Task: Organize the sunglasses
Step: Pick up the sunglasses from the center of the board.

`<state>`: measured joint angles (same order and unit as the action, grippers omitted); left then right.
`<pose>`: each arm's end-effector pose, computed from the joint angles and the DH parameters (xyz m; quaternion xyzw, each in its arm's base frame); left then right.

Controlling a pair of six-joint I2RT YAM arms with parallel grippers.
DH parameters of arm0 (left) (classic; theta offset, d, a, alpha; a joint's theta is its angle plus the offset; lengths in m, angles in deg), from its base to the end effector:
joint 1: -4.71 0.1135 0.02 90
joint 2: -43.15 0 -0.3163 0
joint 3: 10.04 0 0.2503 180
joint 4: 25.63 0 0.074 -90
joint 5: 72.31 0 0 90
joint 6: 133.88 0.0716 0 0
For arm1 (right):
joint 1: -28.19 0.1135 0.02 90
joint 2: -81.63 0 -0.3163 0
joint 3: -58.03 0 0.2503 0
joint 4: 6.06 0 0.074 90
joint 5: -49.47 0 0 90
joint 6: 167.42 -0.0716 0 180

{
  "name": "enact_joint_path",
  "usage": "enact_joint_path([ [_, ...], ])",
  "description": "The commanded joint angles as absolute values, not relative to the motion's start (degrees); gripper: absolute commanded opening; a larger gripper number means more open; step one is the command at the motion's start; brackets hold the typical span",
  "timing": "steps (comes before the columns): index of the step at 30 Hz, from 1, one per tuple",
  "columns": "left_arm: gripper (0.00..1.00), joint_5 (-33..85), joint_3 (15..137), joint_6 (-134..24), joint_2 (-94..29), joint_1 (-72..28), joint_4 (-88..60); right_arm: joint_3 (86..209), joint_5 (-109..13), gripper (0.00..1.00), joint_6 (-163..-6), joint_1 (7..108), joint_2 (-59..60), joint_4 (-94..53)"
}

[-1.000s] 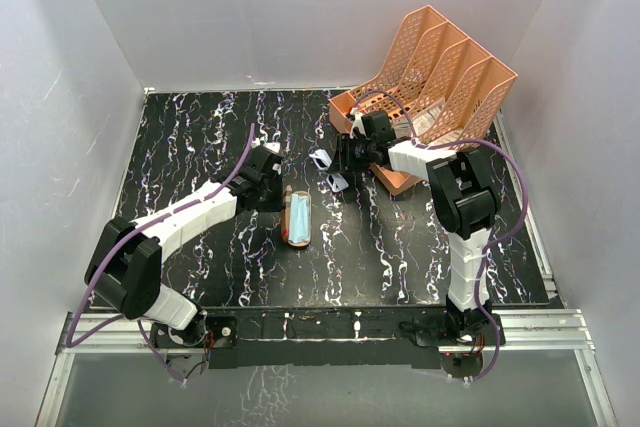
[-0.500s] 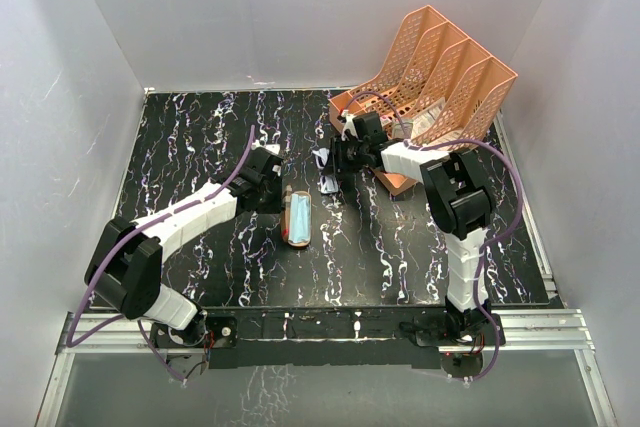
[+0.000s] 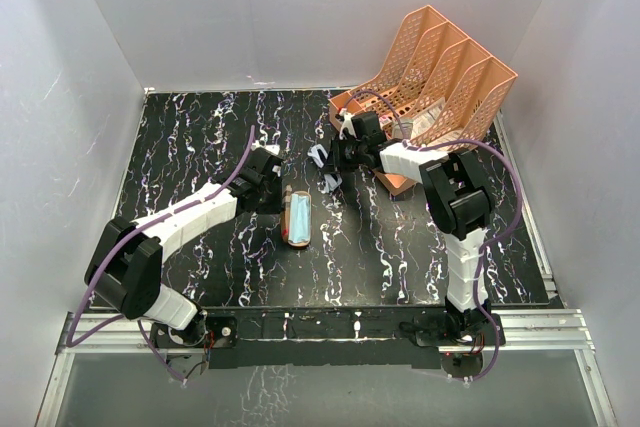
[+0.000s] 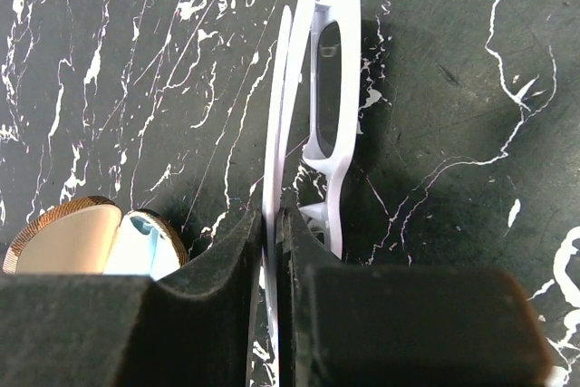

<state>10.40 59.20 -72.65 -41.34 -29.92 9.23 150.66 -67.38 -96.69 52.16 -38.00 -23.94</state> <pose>0.2719 -0.1767 0.2512 0.0263 0.9380 -0.1280 0.3210 0.4411 0.2315 0.1775 -0.1258 0.8938 0.3368 0.2679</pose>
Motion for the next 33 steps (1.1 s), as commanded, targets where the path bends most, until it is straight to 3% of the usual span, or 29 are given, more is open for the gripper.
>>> enact_joint_path([
  [1, 0.12, 10.70, 58.69, -73.19, -39.29, -30.33, 9.71, 150.70, -67.60, 0.00, -96.67, 52.10, -36.38, -21.29],
  [20, 0.12, 10.48, 55.73, -74.31, -37.27, -31.38, 9.42, 137.24, -68.98, 0.00, -103.67, 52.89, -21.77, -15.54],
  [33, 0.12, 9.38, 52.20, -75.30, -34.16, -32.47, 8.71, 128.99, -59.23, 0.00, -111.85, 65.01, -13.90, -10.36],
])
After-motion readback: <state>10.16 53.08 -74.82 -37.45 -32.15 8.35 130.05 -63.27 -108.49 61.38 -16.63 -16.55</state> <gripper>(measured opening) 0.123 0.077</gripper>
